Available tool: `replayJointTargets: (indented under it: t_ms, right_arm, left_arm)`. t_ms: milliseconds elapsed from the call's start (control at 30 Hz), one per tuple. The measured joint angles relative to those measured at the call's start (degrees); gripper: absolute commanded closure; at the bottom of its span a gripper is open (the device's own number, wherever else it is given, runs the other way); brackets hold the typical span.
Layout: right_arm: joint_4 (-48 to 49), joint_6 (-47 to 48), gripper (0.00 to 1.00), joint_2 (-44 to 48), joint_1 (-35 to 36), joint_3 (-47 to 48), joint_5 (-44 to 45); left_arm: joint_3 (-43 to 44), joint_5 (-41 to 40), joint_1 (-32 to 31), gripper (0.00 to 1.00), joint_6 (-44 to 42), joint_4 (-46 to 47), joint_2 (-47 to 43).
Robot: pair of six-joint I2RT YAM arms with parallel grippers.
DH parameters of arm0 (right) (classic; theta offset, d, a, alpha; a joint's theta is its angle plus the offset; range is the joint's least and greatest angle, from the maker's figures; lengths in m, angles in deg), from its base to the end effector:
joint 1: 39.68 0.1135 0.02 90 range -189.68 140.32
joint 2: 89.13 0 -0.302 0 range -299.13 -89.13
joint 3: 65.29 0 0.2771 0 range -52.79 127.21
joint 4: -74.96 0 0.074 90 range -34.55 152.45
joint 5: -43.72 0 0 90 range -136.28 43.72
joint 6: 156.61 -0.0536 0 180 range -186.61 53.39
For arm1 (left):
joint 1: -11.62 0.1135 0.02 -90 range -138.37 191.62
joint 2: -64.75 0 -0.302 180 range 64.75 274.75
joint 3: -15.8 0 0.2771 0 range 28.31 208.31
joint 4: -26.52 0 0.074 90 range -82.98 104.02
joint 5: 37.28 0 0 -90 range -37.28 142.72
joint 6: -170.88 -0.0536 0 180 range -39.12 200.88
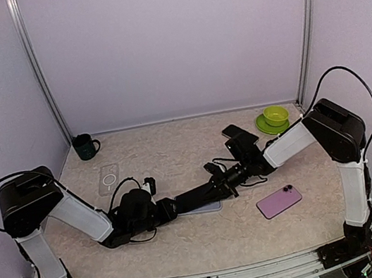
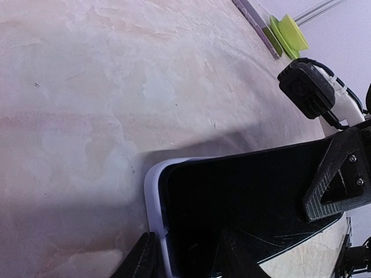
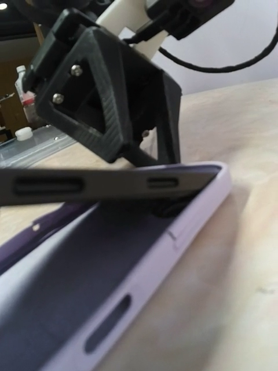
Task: Put the phone into the phone case
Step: Install the phone on the phone case.
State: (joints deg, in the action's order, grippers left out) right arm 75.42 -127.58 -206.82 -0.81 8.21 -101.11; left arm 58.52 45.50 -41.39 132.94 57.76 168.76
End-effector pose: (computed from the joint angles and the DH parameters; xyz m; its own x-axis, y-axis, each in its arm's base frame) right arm 0.3110 0.3070 0.1153 -0.9793 -0.1425 0.1434 0.0720 0.4170 0.9060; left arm 0.2077 -0.2646 0.0998 -0.7586 -0.2934 -0.5818 0.2093 0.7359 -0.6440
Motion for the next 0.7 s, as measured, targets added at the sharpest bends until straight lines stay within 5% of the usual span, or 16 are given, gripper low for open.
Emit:
replayJointTargets:
  t_ms: [700]
  right_arm:
    - [0.0, 0.2, 1.0, -2.1, 0.0, 2.3, -1.7]
  left_arm:
    - [-0.1, -0.2, 0.0, 0.6, -0.3, 2.1, 0.9]
